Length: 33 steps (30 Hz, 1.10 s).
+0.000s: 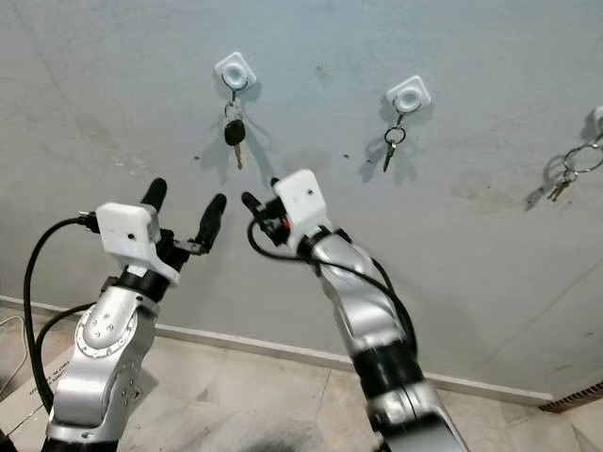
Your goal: Hang keys on a hook
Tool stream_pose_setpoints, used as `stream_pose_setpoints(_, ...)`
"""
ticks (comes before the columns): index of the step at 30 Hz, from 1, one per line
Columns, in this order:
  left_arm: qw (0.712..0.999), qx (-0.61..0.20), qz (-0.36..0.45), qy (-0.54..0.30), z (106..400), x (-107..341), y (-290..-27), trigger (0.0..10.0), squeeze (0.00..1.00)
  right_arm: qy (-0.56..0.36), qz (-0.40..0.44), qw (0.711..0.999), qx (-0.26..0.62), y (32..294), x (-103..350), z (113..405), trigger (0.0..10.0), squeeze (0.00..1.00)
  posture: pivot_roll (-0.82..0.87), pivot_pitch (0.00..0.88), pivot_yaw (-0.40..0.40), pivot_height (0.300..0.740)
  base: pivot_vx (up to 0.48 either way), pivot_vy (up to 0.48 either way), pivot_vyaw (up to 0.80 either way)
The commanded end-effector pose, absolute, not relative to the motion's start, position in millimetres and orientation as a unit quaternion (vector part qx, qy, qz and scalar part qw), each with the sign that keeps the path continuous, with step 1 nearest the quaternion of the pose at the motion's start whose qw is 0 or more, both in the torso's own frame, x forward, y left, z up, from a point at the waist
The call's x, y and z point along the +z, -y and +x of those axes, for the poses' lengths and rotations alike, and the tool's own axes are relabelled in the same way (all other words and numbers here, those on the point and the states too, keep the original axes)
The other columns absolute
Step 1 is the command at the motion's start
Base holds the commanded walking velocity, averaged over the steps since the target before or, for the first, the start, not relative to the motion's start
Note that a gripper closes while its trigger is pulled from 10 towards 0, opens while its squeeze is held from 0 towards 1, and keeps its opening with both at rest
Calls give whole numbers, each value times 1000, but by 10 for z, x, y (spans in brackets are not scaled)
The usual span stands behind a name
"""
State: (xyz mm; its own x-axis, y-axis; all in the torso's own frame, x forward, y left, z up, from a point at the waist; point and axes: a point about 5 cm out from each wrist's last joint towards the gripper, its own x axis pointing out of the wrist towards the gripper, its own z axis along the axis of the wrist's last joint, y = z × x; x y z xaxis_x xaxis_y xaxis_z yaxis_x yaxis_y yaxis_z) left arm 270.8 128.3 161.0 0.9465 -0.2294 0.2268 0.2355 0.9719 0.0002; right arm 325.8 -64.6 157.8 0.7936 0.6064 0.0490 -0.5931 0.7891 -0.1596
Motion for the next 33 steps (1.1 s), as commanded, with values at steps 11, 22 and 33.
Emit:
stream_pose_setpoints(11,996,-77,17,30,2454,1151,-1549,10000,0,-1,-72,969,235,1218,1260,2847,10000,1000,20,72,-21,740,0,0,0)
stream_pose_setpoints(22,996,-68,5,-49,2344,855,-1759,10000,0,-82,16,994,65,1974,1005,2777,10000,1000,8,66,-4,740,0,0,0)
stream_pose_setpoints(33,991,-101,-16,-90,2343,713,-1738,10000,0,-109,87,989,50,1721,965,2620,10000,0,-5,37,10,740,0,0,0)
